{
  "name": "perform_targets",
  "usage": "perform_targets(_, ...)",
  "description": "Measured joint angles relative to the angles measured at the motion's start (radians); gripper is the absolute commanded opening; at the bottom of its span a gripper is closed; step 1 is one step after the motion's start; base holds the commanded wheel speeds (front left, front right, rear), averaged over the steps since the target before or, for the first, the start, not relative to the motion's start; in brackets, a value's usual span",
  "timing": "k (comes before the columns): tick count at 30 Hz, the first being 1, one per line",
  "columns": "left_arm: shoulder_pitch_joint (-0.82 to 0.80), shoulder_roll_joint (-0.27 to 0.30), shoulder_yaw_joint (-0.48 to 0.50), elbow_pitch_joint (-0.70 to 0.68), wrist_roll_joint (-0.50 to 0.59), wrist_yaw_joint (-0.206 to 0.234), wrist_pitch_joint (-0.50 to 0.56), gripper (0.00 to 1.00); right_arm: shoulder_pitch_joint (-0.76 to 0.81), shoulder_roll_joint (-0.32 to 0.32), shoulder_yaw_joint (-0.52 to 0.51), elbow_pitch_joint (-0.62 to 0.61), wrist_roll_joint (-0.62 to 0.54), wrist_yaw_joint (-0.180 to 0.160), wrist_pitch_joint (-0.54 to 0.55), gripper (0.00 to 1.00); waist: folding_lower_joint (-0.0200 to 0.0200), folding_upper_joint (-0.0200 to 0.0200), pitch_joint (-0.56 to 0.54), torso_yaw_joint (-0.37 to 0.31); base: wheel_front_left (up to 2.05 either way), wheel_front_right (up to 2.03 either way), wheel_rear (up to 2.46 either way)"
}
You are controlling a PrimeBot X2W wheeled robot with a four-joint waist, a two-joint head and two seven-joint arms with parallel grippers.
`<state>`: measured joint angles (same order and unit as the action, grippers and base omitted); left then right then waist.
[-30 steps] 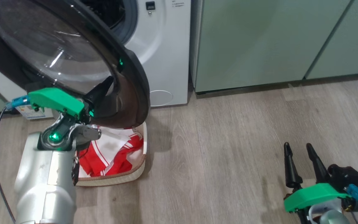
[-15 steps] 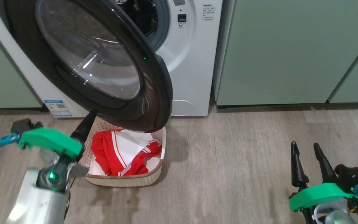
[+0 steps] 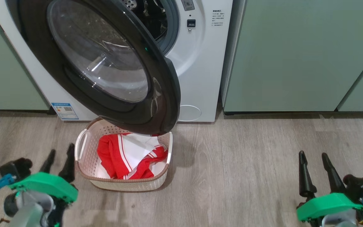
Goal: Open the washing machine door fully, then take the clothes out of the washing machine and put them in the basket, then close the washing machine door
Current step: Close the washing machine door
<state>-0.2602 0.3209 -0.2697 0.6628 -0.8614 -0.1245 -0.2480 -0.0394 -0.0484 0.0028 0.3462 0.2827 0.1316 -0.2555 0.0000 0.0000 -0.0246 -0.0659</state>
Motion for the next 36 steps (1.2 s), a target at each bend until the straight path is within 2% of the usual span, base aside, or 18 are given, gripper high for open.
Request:
perform_targets(2,0.001,-0.006,0.063,-0.012,0.051,0.0,0.0,1.0,0.007,0.0,-0.004,-0.003,0.0,0.0,0.0,1.0,0.0,0.0,0.001,0.002,0.0,0.0,0.0)
perform_targets(6,0.016,-0.041,0.201,-0.097,0.24,0.0,-0.006,1.0,0.007,0.0,-0.003,-0.011,0.007,0.0,0.0,1.0,0.0,0.0,0.004,0.001,0.0,0.0,0.0)
perform_targets(9,0.065,-0.097,0.255,-0.144,0.336,-0.003,-0.007,1.0,0.008,0.0,0.0,-0.011,0.007,0.0,0.0,1.0,0.0,0.0,0.006,-0.002,0.0,0.0,0.0)
perform_targets(13,0.126,-0.133,0.295,-0.175,0.44,-0.007,-0.007,1.0,0.009,0.0,0.008,-0.011,0.007,0.0,0.0,1.0,0.0,0.0,0.006,-0.005,0.0,0.0,0.0)
perform_targets(20,0.139,-0.181,0.372,-0.196,0.543,-0.007,-0.007,1.0,0.009,0.0,0.019,-0.01,0.007,0.0,0.0,1.0,0.0,0.0,0.005,-0.011,0.0,0.0,0.0)
perform_targets(27,0.14,-0.191,0.393,-0.195,0.589,-0.007,-0.007,1.0,0.009,0.0,0.025,-0.007,0.009,0.0,0.0,1.0,0.0,0.0,0.006,-0.012,0.0,0.0,0.0)
perform_targets(28,0.14,-0.192,0.393,-0.195,0.59,-0.007,-0.007,1.0,0.009,0.0,0.027,-0.005,0.011,0.0,0.0,0.95,0.0,0.0,0.006,-0.012,0.0,0.0,0.0)
perform_targets(29,0.141,-0.192,0.393,-0.194,0.595,-0.007,-0.007,1.0,0.009,0.001,0.026,-0.004,0.013,0.0,0.0,0.2,0.0,0.0,0.006,-0.012,0.0,0.0,0.0)
perform_targets(30,0.141,-0.193,0.393,-0.193,0.6,-0.007,-0.007,1.0,0.009,0.002,0.021,-0.005,0.018,0.0,0.0,0.0,0.0,0.0,0.006,-0.012,0.0,0.0,0.0)
perform_targets(36,0.155,-0.197,0.395,-0.19,0.615,-0.007,-0.007,1.0,-0.004,0.002,-0.034,-0.049,0.053,0.0,0.0,0.0,0.0,0.0,0.007,-0.012,0.0,0.0,0.0)
